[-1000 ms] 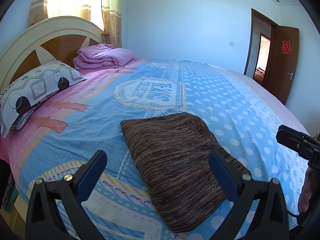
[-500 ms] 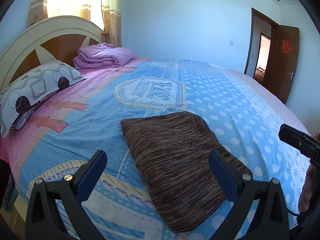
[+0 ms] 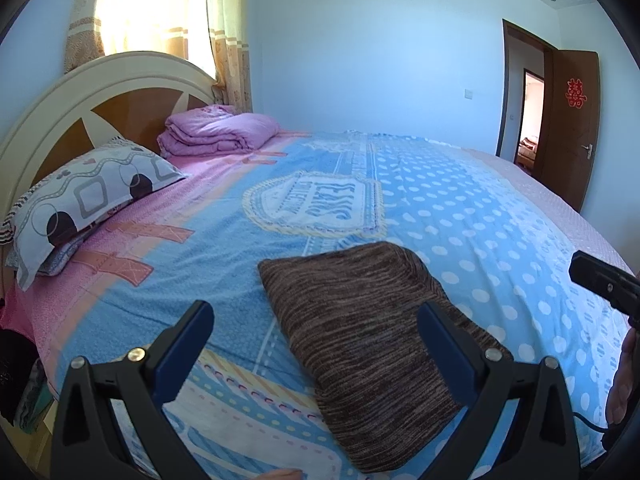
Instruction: Fold small clothes
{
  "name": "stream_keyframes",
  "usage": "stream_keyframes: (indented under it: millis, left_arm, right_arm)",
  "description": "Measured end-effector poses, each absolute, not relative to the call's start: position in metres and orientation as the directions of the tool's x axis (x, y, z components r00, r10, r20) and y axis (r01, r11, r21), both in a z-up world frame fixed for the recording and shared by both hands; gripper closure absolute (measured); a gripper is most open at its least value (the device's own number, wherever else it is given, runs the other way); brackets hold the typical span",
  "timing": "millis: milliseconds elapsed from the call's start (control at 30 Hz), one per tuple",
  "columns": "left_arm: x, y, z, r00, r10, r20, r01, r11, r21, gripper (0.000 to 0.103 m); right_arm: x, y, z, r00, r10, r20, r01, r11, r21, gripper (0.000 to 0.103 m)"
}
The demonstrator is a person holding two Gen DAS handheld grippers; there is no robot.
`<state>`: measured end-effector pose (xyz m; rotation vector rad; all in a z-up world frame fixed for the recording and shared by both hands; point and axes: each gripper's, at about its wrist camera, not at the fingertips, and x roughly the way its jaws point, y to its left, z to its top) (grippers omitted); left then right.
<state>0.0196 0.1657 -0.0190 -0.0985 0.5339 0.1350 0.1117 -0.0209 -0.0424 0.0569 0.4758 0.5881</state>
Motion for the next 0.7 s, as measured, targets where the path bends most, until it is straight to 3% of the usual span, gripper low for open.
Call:
stream_keyframes:
  millis: [700]
  left_arm:
    - [0.022,0.191,-0.027,0.836,0.225,-0.5,-0.262,0.965,-0.004,0.0]
  right_arm:
    - [0.111,-0.013,-0.051,0.701,0.555,-0.447,-0.544,0.822,0.169,0.037]
